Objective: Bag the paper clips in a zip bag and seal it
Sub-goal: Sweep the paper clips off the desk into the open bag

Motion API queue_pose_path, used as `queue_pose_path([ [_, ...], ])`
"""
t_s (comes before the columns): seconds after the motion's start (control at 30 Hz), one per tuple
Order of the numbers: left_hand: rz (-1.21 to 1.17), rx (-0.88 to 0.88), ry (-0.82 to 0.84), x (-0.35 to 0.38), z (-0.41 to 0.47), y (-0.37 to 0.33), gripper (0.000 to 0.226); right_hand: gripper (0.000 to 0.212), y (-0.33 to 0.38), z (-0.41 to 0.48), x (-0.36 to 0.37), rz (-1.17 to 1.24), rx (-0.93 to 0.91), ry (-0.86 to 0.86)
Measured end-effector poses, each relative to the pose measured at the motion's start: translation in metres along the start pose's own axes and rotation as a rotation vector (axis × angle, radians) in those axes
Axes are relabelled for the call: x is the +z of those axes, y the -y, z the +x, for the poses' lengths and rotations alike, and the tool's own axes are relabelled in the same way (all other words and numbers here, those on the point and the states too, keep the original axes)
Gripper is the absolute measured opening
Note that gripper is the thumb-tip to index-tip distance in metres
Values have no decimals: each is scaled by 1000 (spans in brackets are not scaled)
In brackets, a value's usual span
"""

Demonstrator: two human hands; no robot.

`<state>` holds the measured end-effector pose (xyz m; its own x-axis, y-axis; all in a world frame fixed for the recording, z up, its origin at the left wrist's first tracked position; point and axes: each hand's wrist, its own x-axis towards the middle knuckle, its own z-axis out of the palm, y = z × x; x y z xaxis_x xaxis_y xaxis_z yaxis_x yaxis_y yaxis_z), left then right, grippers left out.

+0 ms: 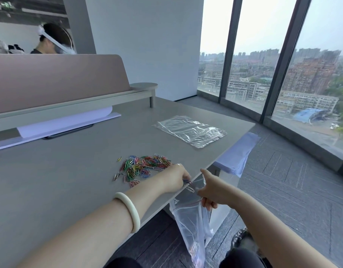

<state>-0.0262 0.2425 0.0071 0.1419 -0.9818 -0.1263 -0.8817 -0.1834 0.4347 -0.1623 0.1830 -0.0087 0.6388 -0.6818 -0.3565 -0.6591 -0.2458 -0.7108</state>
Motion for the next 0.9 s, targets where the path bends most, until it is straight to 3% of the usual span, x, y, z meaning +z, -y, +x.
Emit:
queue_pose_path([
  [0.23,-77,22,125,-5,-16,-1,45,77,1,-3,-1,-6,-27,5],
  [0.33,-208,-63,0,-30,-25,16,38,79,1,-1,-2,-29,-38,15],
  [0.47,-63,-220,-219,-51,-13,53,40,80,2,-1,-2,-39,-61,24],
  [0.73,39,-280,-93,-33,31,51,46,81,-2,9,-6,-60,-48,11],
  [0.9,39,-189,-110,-21,36,55,49,82,-6,15,-10,-111,-37,-13],
])
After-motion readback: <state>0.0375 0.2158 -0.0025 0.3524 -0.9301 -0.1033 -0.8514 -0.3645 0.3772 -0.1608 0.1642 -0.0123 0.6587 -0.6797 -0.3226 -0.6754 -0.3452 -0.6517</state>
